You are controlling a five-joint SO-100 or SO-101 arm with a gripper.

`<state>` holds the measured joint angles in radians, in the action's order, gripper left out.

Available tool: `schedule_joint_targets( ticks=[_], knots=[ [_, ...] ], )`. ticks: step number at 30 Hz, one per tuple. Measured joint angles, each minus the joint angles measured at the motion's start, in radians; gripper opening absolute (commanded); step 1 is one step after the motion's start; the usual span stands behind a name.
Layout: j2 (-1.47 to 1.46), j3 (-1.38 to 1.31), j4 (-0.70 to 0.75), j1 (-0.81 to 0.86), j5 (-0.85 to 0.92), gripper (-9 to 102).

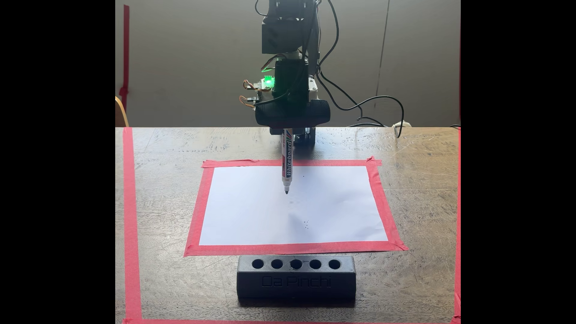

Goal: Pick up a pen

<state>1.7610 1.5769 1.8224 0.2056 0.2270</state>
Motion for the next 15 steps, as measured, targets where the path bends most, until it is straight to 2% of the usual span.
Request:
schedule_joint_targets(
  ticks=[15],
  knots=[
    [0.000,0.011,0.000,-0.006,0.000,-1]
  ],
)
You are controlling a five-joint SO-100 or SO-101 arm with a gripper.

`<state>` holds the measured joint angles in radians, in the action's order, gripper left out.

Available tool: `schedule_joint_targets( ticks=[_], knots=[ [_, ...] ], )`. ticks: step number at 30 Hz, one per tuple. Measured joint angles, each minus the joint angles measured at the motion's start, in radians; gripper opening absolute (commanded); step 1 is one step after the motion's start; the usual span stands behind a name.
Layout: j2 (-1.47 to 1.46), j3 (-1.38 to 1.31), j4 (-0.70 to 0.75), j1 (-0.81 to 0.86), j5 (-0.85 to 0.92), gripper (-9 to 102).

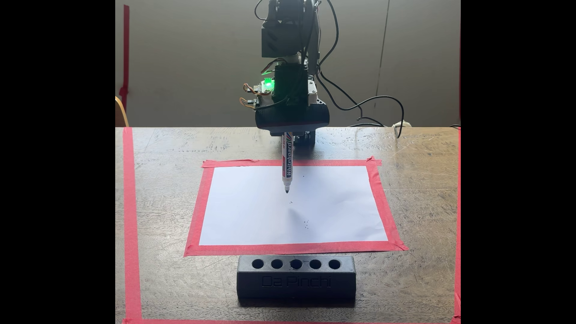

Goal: Pick up a pen

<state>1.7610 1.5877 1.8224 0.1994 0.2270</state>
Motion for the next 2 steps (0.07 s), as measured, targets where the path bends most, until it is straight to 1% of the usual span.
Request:
schedule_joint_targets(
  ticks=[2],
  knots=[
    [0.000,0.000,0.000,-0.002,0.000,-1]
  ],
)
